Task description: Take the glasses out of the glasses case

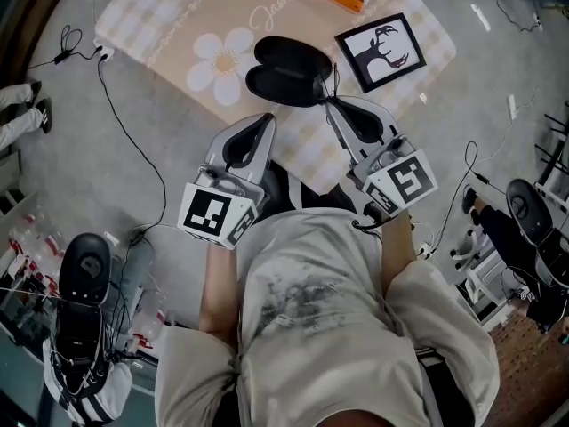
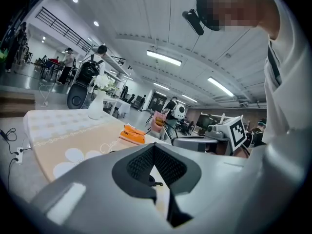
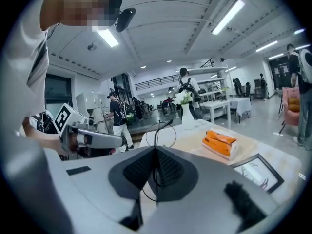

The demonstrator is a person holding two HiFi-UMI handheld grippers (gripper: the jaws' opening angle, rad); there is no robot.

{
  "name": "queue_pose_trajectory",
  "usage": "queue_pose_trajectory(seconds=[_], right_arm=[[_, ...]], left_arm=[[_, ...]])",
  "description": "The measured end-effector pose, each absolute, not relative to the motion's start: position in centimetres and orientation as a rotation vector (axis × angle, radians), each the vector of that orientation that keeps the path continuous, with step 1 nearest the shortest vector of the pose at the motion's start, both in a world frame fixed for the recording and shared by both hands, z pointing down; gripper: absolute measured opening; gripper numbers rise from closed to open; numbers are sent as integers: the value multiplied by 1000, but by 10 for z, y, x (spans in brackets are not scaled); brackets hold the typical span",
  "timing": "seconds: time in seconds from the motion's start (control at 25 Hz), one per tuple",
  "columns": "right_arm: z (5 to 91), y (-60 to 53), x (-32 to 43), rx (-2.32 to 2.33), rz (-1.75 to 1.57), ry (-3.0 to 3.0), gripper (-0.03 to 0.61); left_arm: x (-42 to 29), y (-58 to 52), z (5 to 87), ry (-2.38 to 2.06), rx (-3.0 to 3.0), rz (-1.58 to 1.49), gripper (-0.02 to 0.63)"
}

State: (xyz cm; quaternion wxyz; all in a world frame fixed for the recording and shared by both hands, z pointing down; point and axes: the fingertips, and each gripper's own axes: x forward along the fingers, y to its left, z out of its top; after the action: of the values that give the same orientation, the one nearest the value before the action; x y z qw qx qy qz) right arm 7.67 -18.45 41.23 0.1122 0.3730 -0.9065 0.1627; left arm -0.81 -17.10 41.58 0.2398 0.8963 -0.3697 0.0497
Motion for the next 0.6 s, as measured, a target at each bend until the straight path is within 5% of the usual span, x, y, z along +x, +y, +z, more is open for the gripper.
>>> queue_pose_trajectory(seconds=[0.6], right_arm=[[403, -161, 95, 1177, 482, -2624, 20]], left_arm=[[16, -160, 404, -901, 2521, 160, 5]])
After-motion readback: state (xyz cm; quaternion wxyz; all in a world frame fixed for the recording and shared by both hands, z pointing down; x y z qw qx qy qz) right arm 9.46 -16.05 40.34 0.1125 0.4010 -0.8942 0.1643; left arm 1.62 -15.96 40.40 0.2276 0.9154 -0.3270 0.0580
